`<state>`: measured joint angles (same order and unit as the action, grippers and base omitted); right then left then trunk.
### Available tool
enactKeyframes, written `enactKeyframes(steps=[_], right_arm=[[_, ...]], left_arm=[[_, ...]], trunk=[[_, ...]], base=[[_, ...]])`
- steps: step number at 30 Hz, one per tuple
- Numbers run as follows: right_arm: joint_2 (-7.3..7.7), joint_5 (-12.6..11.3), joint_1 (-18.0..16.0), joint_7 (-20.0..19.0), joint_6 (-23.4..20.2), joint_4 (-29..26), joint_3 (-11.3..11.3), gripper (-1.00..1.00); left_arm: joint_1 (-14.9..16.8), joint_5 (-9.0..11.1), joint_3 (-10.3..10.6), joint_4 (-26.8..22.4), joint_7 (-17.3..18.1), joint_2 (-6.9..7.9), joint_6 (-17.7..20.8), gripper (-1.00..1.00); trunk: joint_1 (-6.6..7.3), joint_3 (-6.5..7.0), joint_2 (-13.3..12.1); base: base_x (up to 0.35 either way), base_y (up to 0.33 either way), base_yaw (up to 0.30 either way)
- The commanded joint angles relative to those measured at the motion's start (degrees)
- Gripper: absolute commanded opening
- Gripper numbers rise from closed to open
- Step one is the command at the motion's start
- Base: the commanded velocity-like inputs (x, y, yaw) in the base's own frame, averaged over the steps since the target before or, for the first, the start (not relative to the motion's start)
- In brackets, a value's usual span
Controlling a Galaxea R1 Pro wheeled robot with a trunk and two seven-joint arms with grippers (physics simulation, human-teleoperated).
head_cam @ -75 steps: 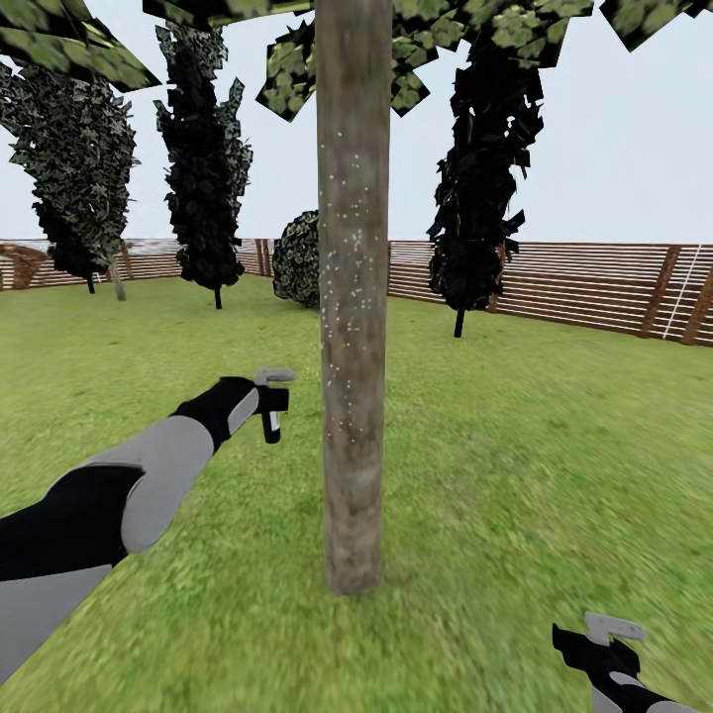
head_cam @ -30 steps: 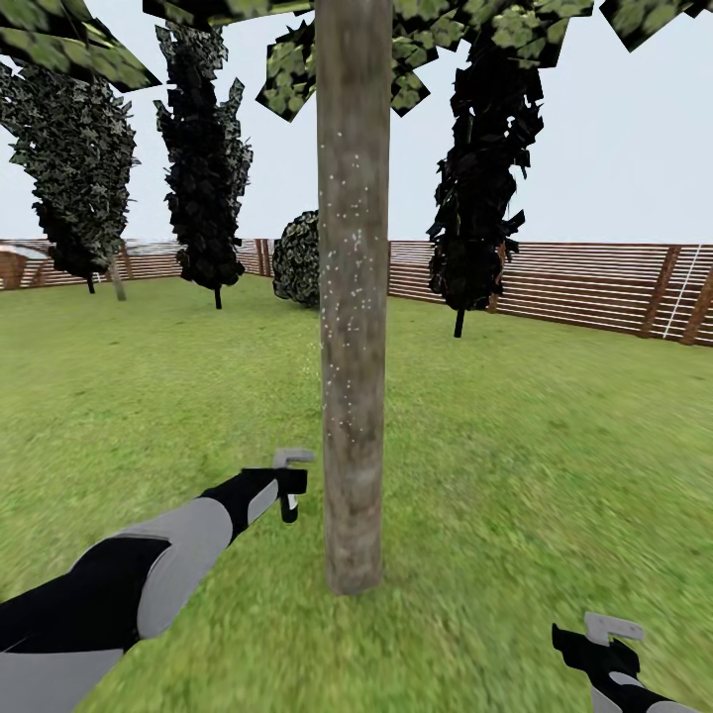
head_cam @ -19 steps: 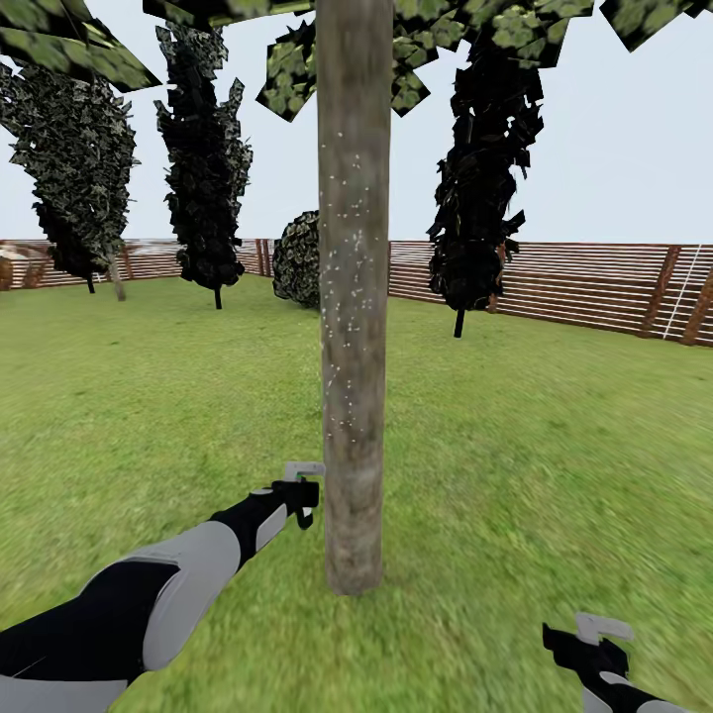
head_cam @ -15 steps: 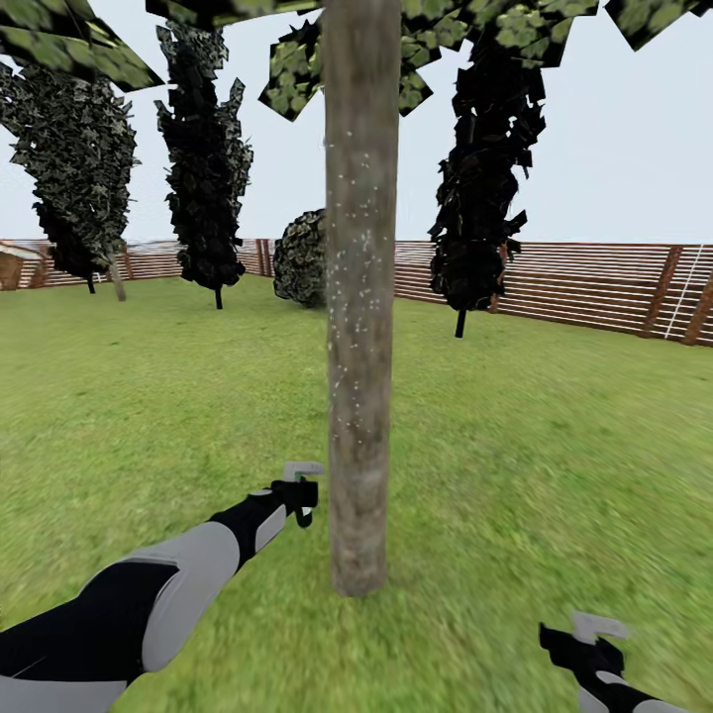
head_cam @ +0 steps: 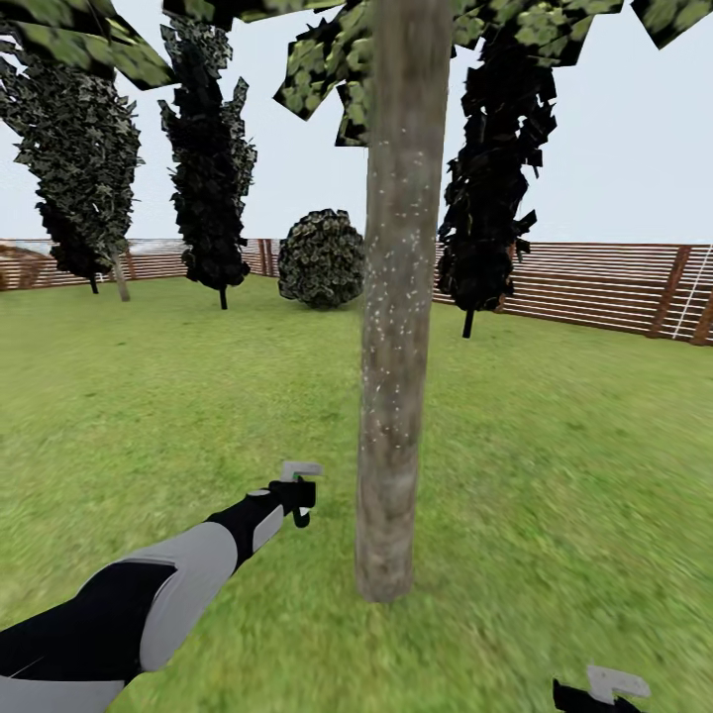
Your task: In the garden, pick up the pesticide atomizer on the floor and spray pesticide onto both trees until each tree trunk is fully covered.
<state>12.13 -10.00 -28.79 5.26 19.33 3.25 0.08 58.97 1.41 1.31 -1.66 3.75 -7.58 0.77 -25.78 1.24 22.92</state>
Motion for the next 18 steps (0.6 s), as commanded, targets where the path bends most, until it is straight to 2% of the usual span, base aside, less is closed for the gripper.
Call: enactKeyframes(steps=[1,5,12,18], right_arm=[[0.0,0.0,0.1,0.0,0.0,0.0,0.0,1.0],[0.05,0.1,0.5,0.0,0.0,0.0,0.0,1.0],[0.0,0.1,0.7,0.0,0.0,0.0,0.0,1.0],[0.0,0.1,0.8,0.0,0.0,0.0,0.0,1.0]], left_arm=[[0.0,0.0,0.0,0.0,0.0,0.01,0.0,-1.0],[0.0,0.0,0.0,0.0,0.0,0.01,0.0,-1.0],[0.0,0.0,0.1,0.0,0.0,0.02,0.0,-1.0],[0.0,0.0,0.1,0.0,0.0,0.02,0.0,-1.0]], trunk=[[0.0,0.0,0.0],[0.0,0.0,0.0],[0.0,0.0,0.0],[0.0,0.0,0.0]], base=[[0.001,0.35,-0.004],[0.017,0.35,-0.12],[0.16,0.35,-0.268],[0.204,0.35,-0.061]])
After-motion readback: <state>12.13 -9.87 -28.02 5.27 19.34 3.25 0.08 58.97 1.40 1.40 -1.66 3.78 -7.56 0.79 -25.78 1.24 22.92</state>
